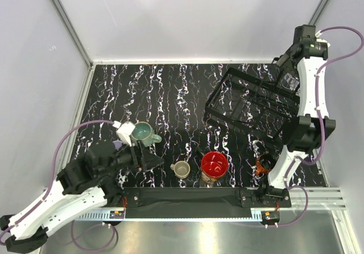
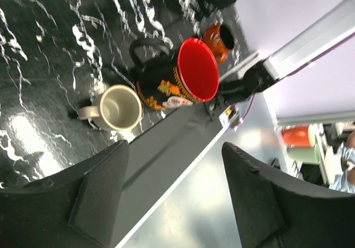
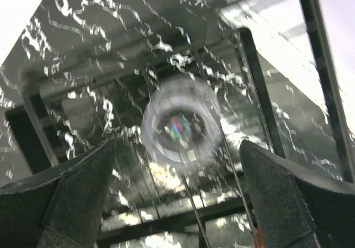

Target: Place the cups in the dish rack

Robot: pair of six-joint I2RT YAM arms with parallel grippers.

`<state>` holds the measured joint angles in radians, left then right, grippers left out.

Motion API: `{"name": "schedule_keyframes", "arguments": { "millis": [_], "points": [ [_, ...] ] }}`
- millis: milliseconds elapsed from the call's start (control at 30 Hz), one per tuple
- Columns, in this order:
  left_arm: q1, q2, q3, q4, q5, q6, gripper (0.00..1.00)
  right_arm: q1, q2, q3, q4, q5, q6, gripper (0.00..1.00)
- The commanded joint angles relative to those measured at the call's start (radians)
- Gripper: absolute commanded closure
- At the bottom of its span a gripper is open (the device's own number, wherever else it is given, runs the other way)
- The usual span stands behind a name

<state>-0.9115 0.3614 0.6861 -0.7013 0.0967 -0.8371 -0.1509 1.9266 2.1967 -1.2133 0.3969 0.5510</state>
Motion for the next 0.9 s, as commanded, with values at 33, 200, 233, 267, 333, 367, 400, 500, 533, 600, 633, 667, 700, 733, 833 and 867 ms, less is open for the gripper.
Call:
{"name": "schedule_keyframes", "arguments": {
  "millis": [33,200,233,267,333,367,400,500,533,600,633,667,700,733,833,867],
  "points": [
    [-0.003,0.129,0.049,0.037,0.101,0.042,0.31,-0.001,-0.217,-0.064,-0.026,-0.064,0.018,0.00],
    [-0.016,0.273,0.027,0.066,0.129,0.062,0.38,0.037,-0.457,-0.218,0.026,-0.165,-0.022,0.00],
    [-0.024,0.293,0.020,0.072,0.112,0.062,0.41,0.069,-0.486,-0.260,0.024,-0.203,-0.037,0.00],
    [-0.032,0.313,0.018,0.077,0.101,0.059,0.44,0.089,-0.511,-0.281,0.021,-0.225,-0.040,0.00],
    [-0.058,0.387,0.033,0.075,0.066,0.043,0.46,0.144,-0.575,-0.340,0.002,-0.254,-0.043,0.00],
    [-0.073,0.411,0.042,0.068,0.043,0.033,0.49,0.239,-0.590,-0.357,-0.008,-0.254,-0.039,0.00],
    [-0.114,0.454,0.058,0.050,-0.022,0.026,0.49,0.293,-0.624,-0.402,-0.015,-0.251,-0.034,0.00],
    [-0.205,0.522,0.090,0.033,-0.133,-0.014,0.49,0.449,-0.698,-0.494,-0.015,-0.262,0.016,0.00],
    [-0.225,0.537,0.095,0.037,-0.147,-0.039,0.49,0.479,-0.718,-0.564,-0.006,-0.270,0.051,0.00],
    [-0.288,0.592,0.098,0.054,-0.192,-0.065,0.49,0.549,-0.808,-0.689,0.020,-0.285,0.088,0.00],
    [-0.309,0.612,0.101,0.059,-0.205,-0.088,0.49,0.569,-0.842,-0.731,0.061,-0.306,0.130,0.00],
    [-0.329,0.635,0.113,0.062,-0.222,-0.100,0.50,0.585,-0.874,-0.771,0.083,-0.325,0.148,0.00],
    [-0.363,0.683,0.122,0.062,-0.257,-0.108,0.50,0.612,-0.927,-0.835,0.099,-0.342,0.164,0.00],
    [-0.377,0.706,0.128,0.063,-0.273,-0.124,0.50,0.623,-0.951,-0.860,0.113,-0.358,0.196,0.00],
    [-0.412,0.772,0.138,0.092,-0.314,-0.155,0.58,0.663,-1.031,-0.936,0.117,-0.360,0.233,0.00],
    [-0.429,0.793,0.136,0.117,-0.324,-0.163,0.59,0.666,-1.066,-0.948,0.113,-0.362,0.236,0.00]
  ]
}}
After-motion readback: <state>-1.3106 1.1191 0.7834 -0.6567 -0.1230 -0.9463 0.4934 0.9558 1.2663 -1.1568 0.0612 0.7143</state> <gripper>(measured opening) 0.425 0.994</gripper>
